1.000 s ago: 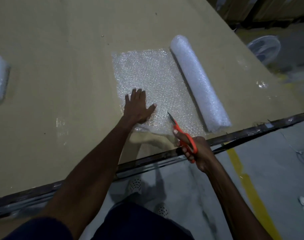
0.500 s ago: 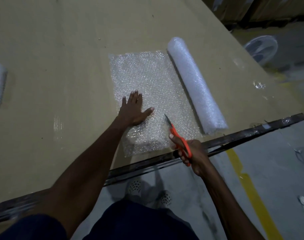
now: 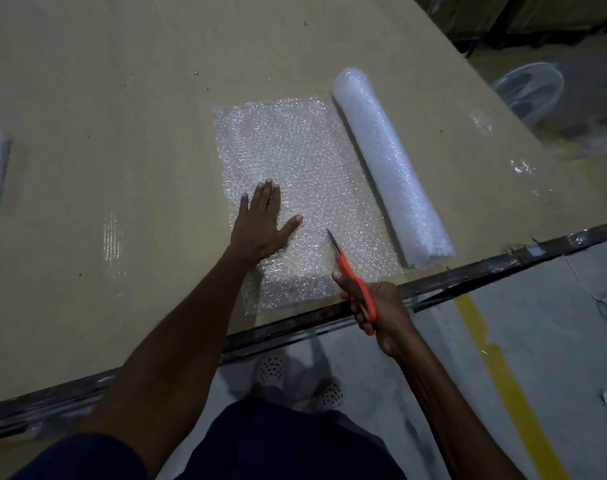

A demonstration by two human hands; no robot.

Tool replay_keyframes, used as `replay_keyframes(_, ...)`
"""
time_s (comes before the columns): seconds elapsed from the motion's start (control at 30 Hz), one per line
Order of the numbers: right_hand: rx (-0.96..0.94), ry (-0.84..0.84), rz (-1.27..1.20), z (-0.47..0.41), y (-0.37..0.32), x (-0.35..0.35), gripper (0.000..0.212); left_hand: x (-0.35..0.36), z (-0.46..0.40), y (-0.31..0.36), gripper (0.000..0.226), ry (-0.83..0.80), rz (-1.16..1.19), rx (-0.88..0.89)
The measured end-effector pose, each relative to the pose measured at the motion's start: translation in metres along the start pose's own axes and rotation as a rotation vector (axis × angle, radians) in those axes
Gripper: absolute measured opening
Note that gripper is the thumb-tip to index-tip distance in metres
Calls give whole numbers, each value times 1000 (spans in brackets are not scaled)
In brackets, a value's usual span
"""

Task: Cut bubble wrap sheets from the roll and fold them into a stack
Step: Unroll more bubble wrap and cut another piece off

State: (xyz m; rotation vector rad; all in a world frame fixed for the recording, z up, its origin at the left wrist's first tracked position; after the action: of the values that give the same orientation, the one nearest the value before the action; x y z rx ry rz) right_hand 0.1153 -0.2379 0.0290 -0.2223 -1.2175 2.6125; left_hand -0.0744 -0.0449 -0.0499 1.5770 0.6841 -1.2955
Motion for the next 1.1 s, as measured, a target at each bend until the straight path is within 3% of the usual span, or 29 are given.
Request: replay_keyframes(1.1, 3, 31, 33, -8, -25, 14, 47, 3, 2, -1, 91, 21, -14, 15)
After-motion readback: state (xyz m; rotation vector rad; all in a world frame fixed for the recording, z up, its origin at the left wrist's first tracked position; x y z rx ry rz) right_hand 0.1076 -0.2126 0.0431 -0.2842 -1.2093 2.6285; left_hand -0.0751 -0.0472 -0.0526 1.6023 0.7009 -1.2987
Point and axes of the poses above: each hand's wrist, its own z-axis away from the middle knuckle, its own x-axis out of the palm, y = z × x, the point moved 1 cm from there along -z, towards the middle knuckle
